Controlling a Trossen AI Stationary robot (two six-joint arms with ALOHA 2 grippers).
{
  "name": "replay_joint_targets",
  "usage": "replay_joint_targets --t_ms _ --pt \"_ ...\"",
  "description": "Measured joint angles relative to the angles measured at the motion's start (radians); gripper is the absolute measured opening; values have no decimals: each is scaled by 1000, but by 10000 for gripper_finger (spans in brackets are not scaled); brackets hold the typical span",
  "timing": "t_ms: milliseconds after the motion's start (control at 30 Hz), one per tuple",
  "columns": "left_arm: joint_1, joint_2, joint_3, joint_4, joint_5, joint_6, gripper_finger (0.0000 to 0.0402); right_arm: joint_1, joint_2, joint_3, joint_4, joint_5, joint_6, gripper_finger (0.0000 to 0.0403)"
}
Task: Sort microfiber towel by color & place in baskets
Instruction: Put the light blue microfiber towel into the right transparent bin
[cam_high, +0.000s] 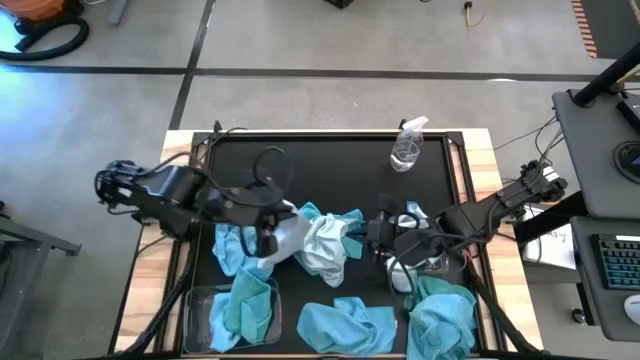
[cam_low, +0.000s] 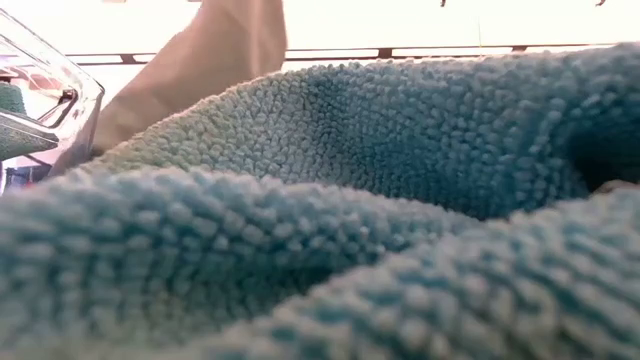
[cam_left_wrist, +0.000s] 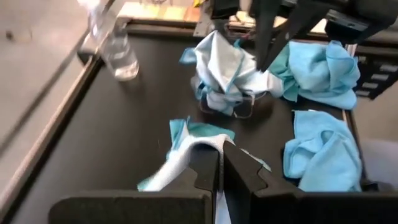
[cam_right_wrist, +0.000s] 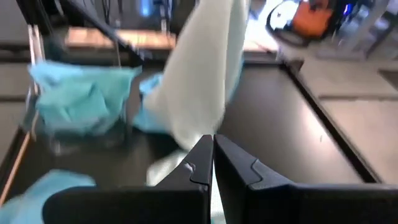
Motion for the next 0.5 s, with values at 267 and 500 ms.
replay_joint_targets --t_ms 267,500 --pt "1 208 322 -31 20 171 0 -20 0 0 115 10 -42 16" --pt "3 327 509 -65 49 222 0 -45 0 0 114 10 -40 67"
